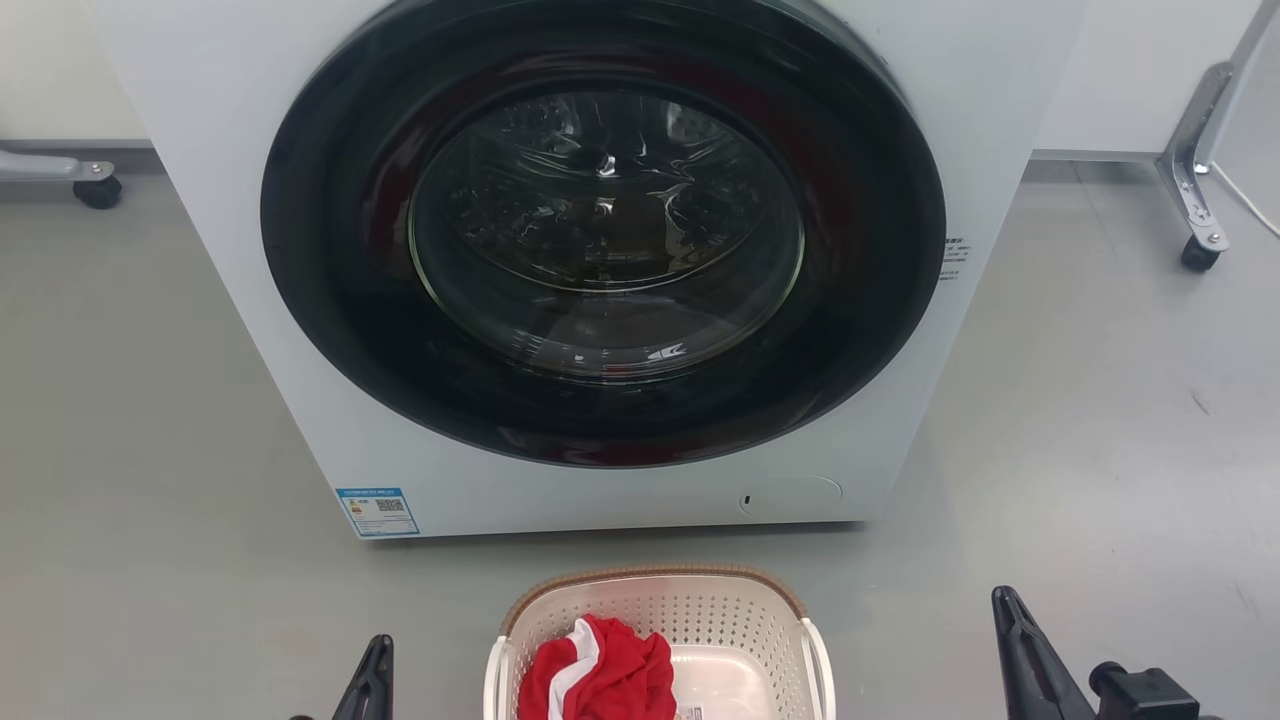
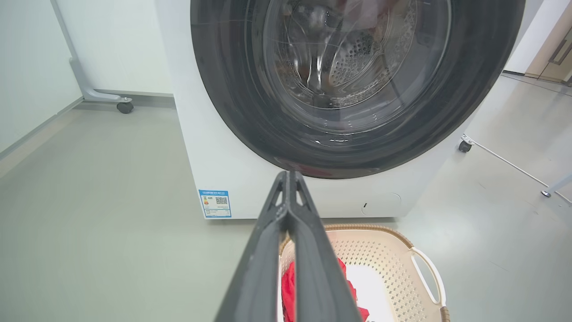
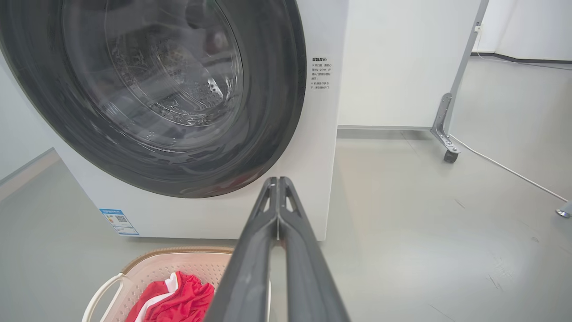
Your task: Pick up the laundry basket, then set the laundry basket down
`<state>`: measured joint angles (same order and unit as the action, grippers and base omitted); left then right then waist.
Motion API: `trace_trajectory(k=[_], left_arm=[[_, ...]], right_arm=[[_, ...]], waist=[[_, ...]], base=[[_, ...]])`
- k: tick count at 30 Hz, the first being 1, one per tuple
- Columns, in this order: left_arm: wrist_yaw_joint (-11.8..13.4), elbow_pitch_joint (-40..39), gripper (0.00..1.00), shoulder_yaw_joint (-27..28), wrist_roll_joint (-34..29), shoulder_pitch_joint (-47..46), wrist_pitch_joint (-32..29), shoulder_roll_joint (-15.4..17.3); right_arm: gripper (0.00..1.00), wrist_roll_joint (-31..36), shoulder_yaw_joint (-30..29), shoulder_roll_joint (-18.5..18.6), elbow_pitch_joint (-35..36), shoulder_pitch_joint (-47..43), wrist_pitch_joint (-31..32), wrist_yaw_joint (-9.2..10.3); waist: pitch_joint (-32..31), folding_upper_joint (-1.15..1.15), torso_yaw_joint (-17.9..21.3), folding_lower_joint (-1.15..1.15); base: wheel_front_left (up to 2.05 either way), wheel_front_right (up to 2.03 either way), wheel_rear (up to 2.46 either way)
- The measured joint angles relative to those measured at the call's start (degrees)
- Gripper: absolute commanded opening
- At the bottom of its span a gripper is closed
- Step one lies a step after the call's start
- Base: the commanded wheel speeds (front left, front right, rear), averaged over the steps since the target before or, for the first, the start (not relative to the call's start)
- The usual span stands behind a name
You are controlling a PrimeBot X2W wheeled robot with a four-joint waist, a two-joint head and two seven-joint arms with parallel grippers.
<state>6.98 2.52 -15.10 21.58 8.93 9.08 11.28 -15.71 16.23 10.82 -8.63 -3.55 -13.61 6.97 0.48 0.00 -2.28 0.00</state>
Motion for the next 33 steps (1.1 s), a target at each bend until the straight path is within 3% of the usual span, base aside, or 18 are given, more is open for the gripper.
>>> trace_trajectory(k=[33], left_arm=[[-4.2, 4.37, 0.0, 6.91, 22.7, -3.04, -5.47, -2.71]], right_arm=[[0.0, -25.24, -8.1, -2.64, -2.77, 2.08, 7.1, -4.5]], waist=[[-0.12, 0.0, 0.8, 0.0]], base=[[0.0, 0.0, 0.0]])
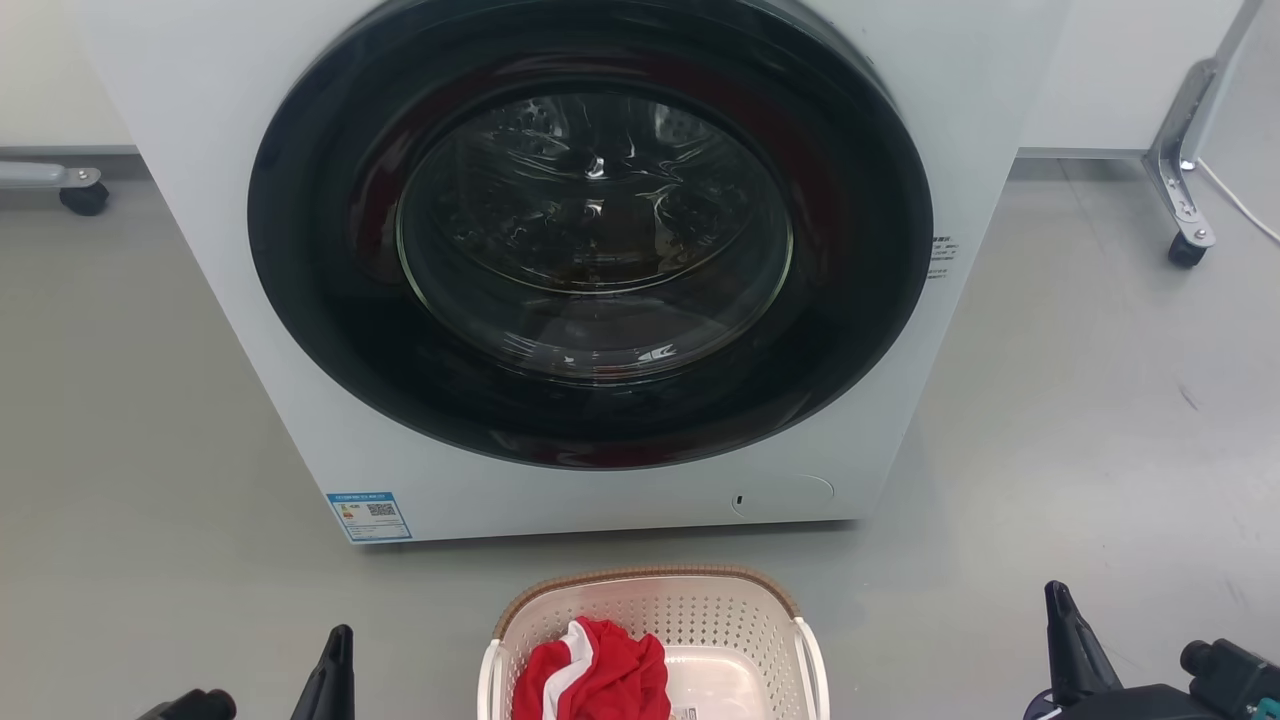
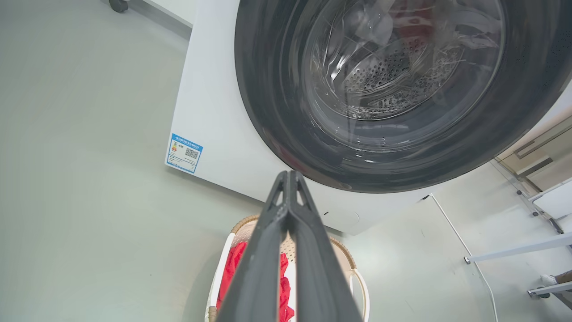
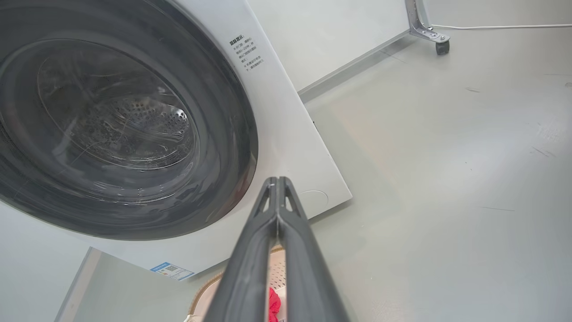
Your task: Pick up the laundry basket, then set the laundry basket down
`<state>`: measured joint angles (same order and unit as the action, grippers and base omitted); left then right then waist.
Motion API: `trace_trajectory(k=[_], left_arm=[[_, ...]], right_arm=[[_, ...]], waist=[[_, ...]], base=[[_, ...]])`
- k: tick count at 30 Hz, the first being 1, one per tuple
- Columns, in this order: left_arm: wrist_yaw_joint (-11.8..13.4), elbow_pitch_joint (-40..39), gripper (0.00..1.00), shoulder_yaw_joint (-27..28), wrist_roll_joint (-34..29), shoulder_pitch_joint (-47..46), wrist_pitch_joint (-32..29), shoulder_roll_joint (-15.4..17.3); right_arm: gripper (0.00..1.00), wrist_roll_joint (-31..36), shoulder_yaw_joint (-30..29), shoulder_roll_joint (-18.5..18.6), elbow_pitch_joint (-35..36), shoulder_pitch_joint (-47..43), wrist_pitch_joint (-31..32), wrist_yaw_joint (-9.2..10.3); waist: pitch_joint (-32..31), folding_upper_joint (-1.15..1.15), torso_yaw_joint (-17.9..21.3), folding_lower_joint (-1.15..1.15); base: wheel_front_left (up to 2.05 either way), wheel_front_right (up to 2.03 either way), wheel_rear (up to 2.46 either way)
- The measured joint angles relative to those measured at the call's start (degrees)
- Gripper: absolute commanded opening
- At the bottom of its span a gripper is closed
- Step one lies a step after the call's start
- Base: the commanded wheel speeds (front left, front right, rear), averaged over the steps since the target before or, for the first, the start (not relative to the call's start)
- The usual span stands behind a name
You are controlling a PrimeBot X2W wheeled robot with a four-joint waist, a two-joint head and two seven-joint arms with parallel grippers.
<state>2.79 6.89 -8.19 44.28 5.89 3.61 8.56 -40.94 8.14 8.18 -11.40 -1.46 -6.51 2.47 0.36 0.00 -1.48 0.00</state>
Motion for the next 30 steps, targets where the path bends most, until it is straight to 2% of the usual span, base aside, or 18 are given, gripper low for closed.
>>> trace_trajectory(k=[30], left_arm=[[-3.91, 4.16, 0.0, 5.66, 20.11, -4.27, -4.5, -2.52]], right_arm=[[0.0, -21.38, -6.67, -2.45, -2.4, 2.68, 5.53, -3.88]], waist=[[-0.11, 0.0, 0.63, 0.0]], base=[[0.0, 0.0, 0.0]])
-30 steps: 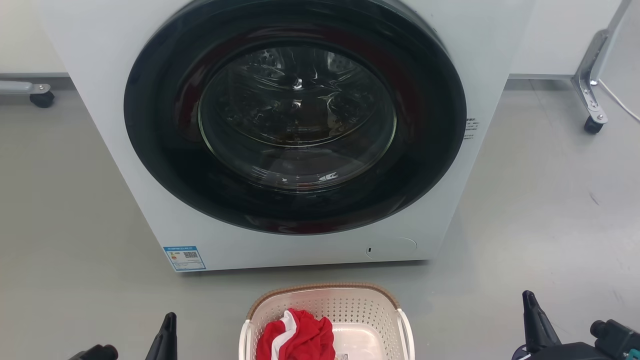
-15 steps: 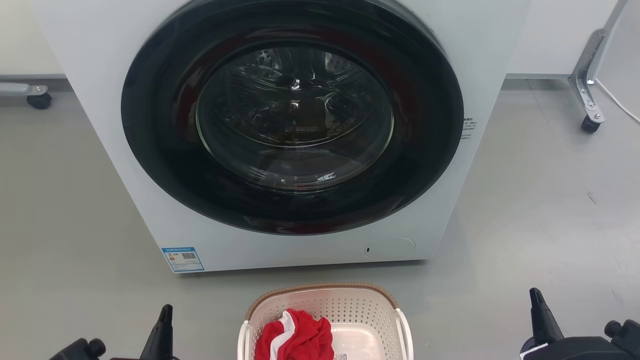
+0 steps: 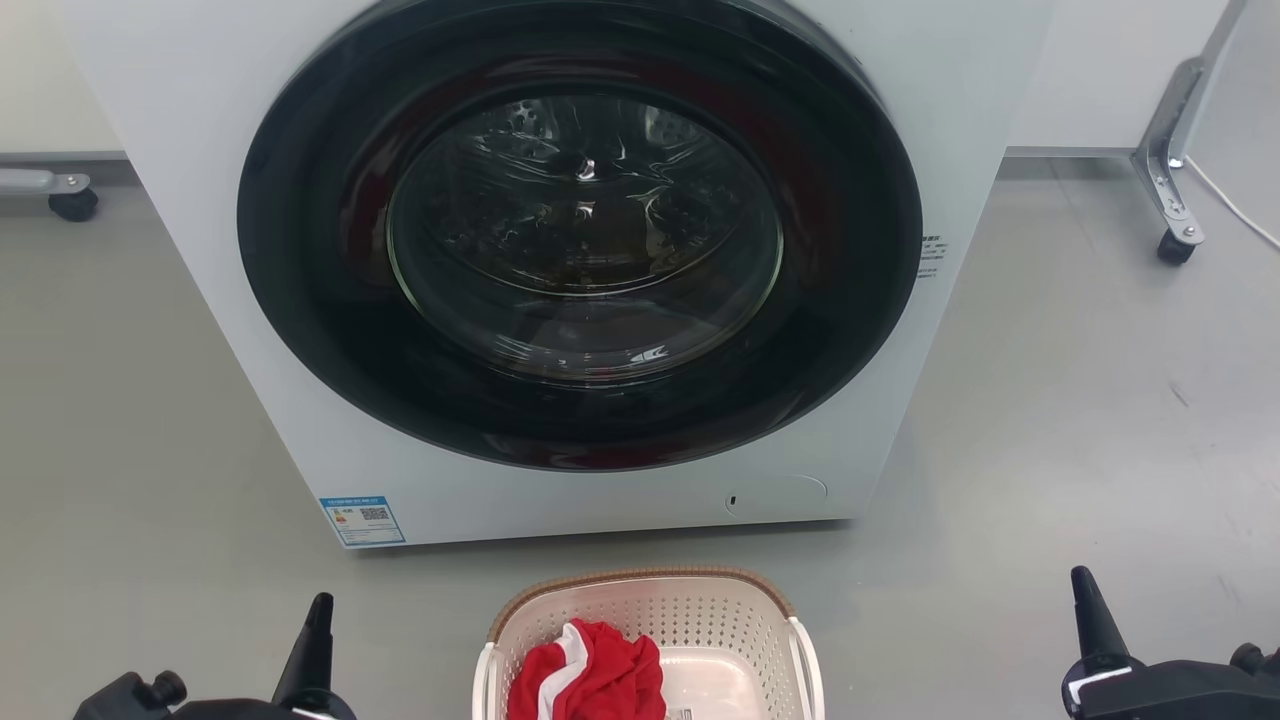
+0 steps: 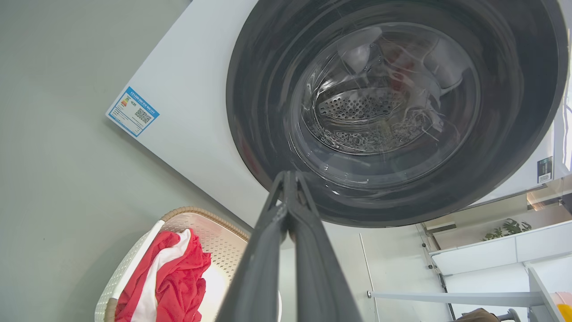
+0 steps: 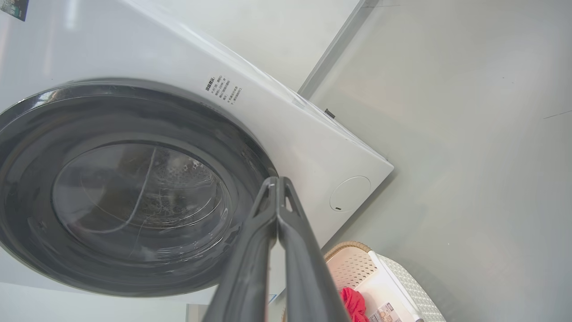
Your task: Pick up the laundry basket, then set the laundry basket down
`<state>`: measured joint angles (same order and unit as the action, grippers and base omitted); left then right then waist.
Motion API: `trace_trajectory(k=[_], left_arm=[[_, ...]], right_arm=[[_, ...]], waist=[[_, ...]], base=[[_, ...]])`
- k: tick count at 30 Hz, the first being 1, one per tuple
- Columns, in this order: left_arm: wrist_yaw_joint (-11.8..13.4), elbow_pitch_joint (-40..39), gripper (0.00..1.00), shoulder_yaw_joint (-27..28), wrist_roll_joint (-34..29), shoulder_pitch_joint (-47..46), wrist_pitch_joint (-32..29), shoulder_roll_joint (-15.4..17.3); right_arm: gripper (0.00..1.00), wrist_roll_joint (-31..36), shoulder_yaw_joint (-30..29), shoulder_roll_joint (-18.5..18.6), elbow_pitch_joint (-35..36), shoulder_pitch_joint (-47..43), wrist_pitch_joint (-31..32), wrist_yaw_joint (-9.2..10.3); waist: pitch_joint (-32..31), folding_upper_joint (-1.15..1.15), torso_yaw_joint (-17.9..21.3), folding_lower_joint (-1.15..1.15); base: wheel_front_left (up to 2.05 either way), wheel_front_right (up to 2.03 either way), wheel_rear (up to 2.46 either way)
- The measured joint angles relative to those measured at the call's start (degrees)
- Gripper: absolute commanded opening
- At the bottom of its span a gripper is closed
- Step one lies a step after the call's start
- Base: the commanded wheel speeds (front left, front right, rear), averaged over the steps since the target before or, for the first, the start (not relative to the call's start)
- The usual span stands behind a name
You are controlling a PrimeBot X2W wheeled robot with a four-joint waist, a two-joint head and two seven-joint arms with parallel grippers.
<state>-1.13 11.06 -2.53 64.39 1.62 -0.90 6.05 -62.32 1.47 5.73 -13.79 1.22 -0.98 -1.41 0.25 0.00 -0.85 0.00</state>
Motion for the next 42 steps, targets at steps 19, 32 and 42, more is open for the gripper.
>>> trace_trajectory(k=[19, 32, 42], left_arm=[[-2.94, 2.71, 0.0, 3.67, 12.49, -2.71, -2.57, -1.67], [-4.74, 4.61, 0.0, 6.19, 21.5, -4.81, -4.57, -2.77], [-5.52, 5.65, 0.0, 7.73, 27.3, -6.15, -5.58, -3.55]], right_arm=[[0.0, -13.9, -4.32, -1.38, -1.51, 1.91, 3.54, -2.64], [0.0, -23.23, -7.25, -2.53, -2.58, 3.04, 6.04, -4.41], [0.0, -29.11, -9.11, -3.16, -3.32, 4.04, 7.48, -5.5]], waist=[[-0.07, 0.0, 0.41, 0.0], [-0.12, 0.0, 0.69, 0.0], [-0.15, 0.0, 0.86, 0.0]], base=[[0.0, 0.0, 0.0], [0.0, 0.0, 0.0], [0.0, 0.0, 0.0]])
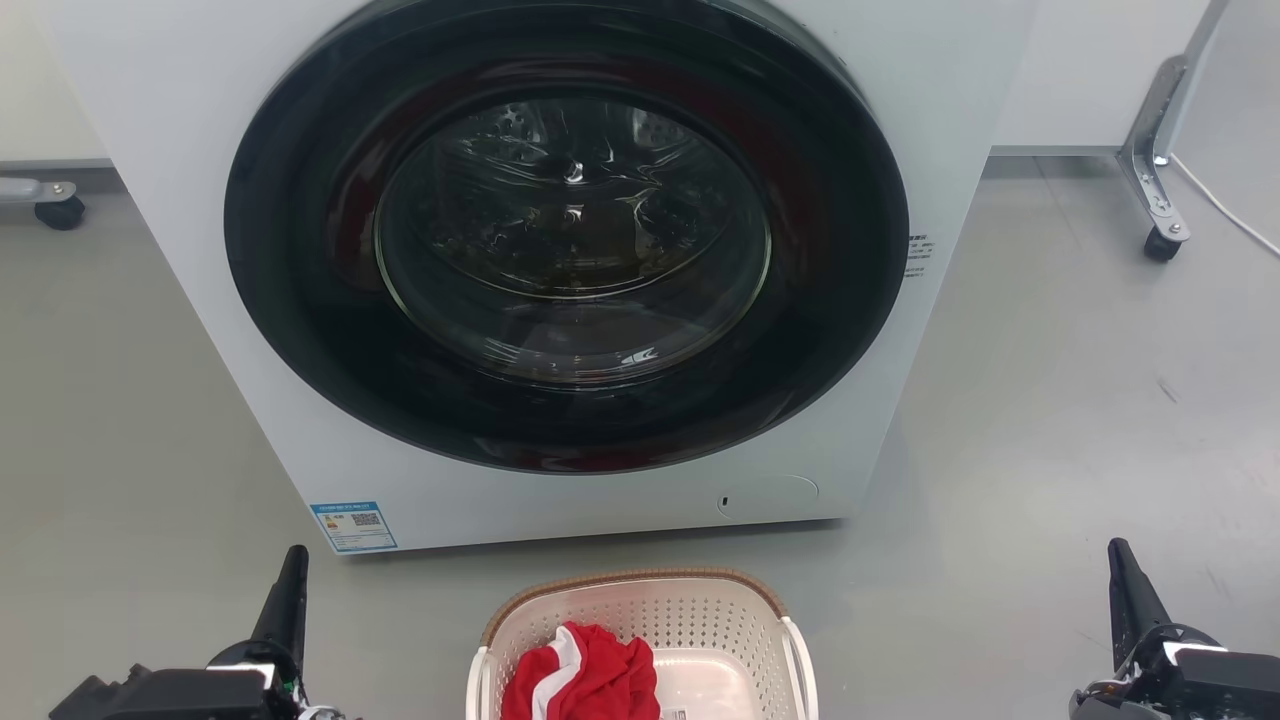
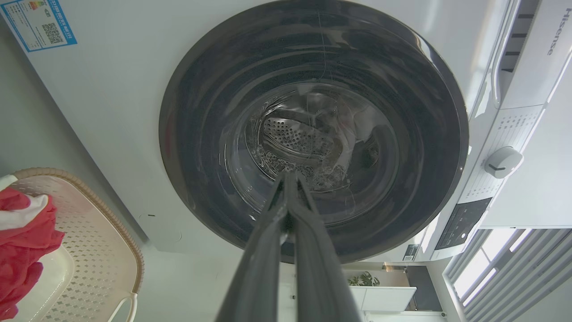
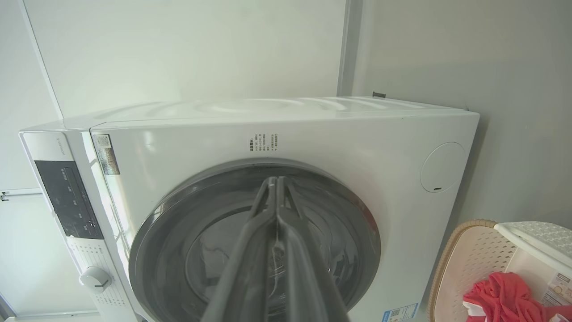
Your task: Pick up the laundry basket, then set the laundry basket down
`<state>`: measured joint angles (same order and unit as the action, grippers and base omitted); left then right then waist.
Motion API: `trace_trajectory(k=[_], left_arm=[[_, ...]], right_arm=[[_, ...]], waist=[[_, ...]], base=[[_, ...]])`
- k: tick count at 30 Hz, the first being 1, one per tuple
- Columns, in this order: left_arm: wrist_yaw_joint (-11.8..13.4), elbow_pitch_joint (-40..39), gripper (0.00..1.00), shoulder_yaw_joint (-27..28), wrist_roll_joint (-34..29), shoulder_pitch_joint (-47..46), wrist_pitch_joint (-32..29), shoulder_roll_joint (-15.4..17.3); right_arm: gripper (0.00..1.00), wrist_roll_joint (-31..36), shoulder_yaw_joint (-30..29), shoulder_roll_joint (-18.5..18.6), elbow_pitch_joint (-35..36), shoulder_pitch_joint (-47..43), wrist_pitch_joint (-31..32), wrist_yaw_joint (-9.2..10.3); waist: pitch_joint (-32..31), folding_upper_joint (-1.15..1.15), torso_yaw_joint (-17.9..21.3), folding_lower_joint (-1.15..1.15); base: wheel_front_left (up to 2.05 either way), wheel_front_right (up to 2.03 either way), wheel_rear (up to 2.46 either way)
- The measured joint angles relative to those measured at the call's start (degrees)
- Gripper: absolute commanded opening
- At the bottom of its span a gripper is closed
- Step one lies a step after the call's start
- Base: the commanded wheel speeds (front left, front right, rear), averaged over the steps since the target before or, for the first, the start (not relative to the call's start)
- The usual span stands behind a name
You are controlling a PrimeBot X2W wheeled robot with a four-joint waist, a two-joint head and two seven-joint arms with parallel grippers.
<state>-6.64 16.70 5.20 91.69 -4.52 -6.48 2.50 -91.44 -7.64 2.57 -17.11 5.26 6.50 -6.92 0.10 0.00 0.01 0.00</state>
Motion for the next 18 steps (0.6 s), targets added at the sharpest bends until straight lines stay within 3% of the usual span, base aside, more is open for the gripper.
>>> trace_trajectory(k=[18], left_arm=[[0.0, 0.05, 0.0, 0.02, 0.01, 0.0, 0.0, -0.01]], right_arm=[[0.0, 0.0, -0.01, -0.03, -0.01, 0.03, 0.0, -0.09]], waist=[[0.0, 0.0, 0.0, 0.0]], base=[[0.0, 0.0, 0.0]])
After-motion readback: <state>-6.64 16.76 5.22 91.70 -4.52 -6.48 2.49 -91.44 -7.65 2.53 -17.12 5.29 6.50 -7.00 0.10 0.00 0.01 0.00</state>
